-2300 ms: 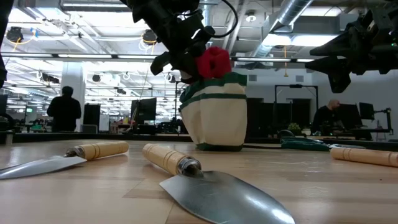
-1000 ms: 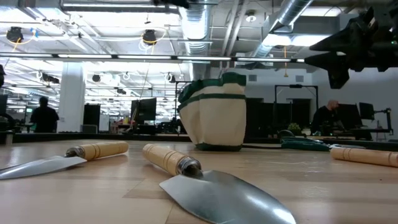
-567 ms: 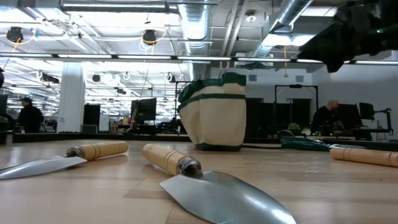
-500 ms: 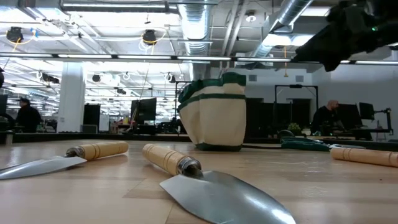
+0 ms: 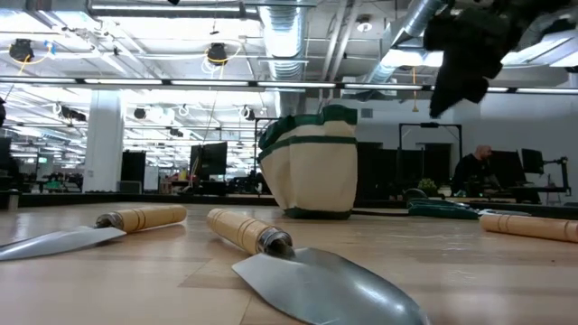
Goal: Pick & Place Garden tools in Gardening bag
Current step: Put the trowel into the gardening bag
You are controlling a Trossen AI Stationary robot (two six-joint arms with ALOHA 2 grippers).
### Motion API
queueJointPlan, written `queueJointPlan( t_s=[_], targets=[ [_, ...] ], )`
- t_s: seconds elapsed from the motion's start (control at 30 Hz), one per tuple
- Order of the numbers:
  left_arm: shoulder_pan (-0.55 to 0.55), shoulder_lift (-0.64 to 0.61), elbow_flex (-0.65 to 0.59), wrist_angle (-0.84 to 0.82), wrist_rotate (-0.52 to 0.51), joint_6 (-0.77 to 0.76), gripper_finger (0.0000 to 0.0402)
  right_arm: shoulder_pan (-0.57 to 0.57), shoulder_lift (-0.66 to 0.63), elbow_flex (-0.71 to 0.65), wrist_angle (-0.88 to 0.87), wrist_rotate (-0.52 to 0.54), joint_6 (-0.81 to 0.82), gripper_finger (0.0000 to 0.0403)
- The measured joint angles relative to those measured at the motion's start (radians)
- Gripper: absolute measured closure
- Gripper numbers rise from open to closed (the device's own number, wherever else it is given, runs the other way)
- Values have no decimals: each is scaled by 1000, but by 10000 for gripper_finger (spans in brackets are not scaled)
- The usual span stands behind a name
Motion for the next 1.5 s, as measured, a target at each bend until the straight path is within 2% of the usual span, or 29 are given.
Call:
queueJointPlan(
  t_s=[0.2, 0.37, 0.5, 0.73, 0.87, 1.1, 1.3, 1.5],
  targets=[
    [-35, 0, 0, 0, -1, 0, 100, 87, 154, 34, -79, -144, 228, 284],
    [-38, 0, 0, -1, -2, 0, 100, 201, 277, 34, -83, -153, 374, 280],
    [-38, 0, 0, -1, -4, 0, 100, 276, 355, 34, -74, -153, 508, 255],
    [-38, 0, 0, -1, 10, 0, 100, 357, 432, 33, 6, -153, 686, 181],
    [-37, 0, 0, -1, 10, 1, 100, 375, 471, 33, 36, -173, 773, 168],
    [-37, 0, 0, -1, 10, 9, 100, 402, 562, 33, 111, -211, 823, 182],
    [-28, 0, 0, 0, 10, 10, 100, 398, 615, 39, 98, -219, 825, 195],
    [-28, 0, 0, 0, 10, 11, 100, 399, 644, 40, 92, -215, 800, 232]
  ],
)
